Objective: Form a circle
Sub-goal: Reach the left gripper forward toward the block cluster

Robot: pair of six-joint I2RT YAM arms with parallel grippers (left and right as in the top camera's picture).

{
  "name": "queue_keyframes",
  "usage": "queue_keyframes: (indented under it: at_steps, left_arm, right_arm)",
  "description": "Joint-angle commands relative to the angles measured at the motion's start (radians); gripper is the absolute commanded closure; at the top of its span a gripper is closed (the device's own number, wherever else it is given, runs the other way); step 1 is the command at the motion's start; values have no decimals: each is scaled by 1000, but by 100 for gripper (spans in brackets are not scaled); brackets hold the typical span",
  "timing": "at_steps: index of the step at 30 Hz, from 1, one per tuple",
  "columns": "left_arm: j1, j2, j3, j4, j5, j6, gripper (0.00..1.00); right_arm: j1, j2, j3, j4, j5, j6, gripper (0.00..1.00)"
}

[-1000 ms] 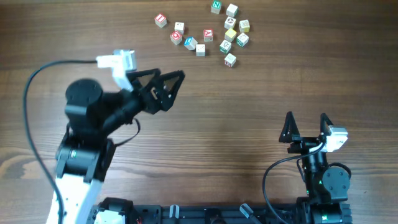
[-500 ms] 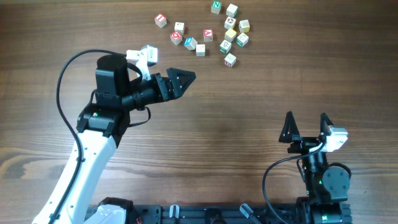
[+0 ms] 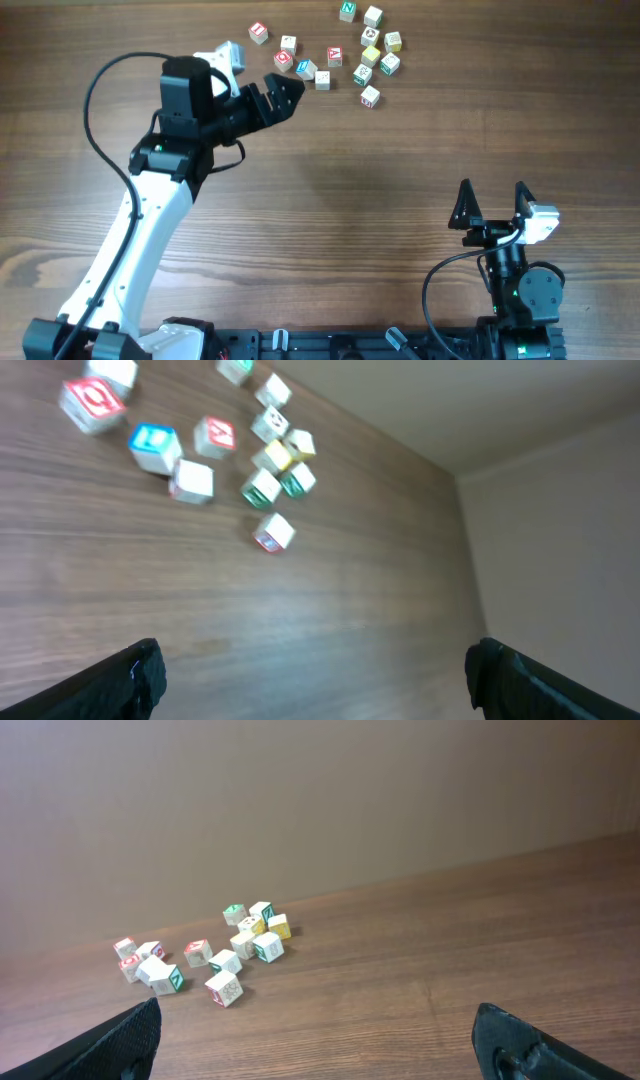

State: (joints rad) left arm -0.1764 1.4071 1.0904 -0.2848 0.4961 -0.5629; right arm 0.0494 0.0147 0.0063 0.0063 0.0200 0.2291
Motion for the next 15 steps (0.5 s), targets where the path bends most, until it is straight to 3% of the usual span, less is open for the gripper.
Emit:
queue_keyframes:
  at_steps: [1, 6, 15]
  left_arm:
    - [4, 39, 47, -9, -157, 41, 0]
    - [4, 56, 47, 2, -258, 62, 0]
    - [-2, 184, 117, 60, -281, 88, 0]
  right_arm:
    - [-6, -7, -1, 2, 8, -18, 0]
    - [-6, -7, -1, 2, 8, -18, 0]
    - [-6, -7, -1, 2, 8, -18, 0]
